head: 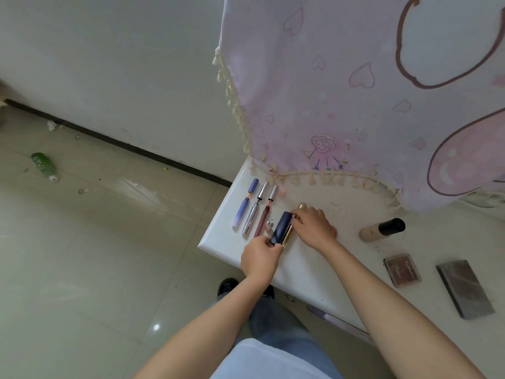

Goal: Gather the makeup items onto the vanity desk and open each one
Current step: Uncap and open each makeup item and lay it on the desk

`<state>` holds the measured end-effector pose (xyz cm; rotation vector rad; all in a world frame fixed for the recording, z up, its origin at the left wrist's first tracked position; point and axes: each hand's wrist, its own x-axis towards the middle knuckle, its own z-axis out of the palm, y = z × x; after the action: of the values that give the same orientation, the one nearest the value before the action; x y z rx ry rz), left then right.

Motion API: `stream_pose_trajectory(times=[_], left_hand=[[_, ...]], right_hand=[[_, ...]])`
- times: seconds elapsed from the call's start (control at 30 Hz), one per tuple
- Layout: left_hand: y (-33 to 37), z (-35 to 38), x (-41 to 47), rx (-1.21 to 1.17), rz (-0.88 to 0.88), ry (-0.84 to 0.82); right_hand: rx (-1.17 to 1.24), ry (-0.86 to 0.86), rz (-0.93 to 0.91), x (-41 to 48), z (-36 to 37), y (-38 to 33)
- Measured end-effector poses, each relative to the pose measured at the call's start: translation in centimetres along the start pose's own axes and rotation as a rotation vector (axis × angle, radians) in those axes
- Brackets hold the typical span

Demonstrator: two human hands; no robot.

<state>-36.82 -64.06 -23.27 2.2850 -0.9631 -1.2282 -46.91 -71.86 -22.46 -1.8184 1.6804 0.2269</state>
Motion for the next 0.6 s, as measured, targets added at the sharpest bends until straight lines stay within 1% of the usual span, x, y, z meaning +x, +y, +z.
stream_pose_trajectory(times=[0.13,0.2,0.33,0.5,0.6], left_hand=[[0.6,-0.9,-1.3,-0.115,0.068,-0.047],[0.6,-1.2,-2.0,-0.122,0.139,-0.072],[1.3,-2.2,-2.8,-0.104,0.296,-0.141],[4.5,-4.6,-2.7,-0.016,0.505,-0.223],[7.1,-6.2,-2.7,0.041,0.637,-0.17]], right_hand=[[0.497,0.093,0.093,-0.8,-0.2,0.0],[0.661,0.111,0.115,-1.3,-0.6,0.4],[0.783,0.132,0.086,-2.9,-2.4,0.6],[0.774,0.308,-0.038,-4.5,-6.2,0.0],[0.762,0.387,-0.141,-5.2,-8.2,-1.4]])
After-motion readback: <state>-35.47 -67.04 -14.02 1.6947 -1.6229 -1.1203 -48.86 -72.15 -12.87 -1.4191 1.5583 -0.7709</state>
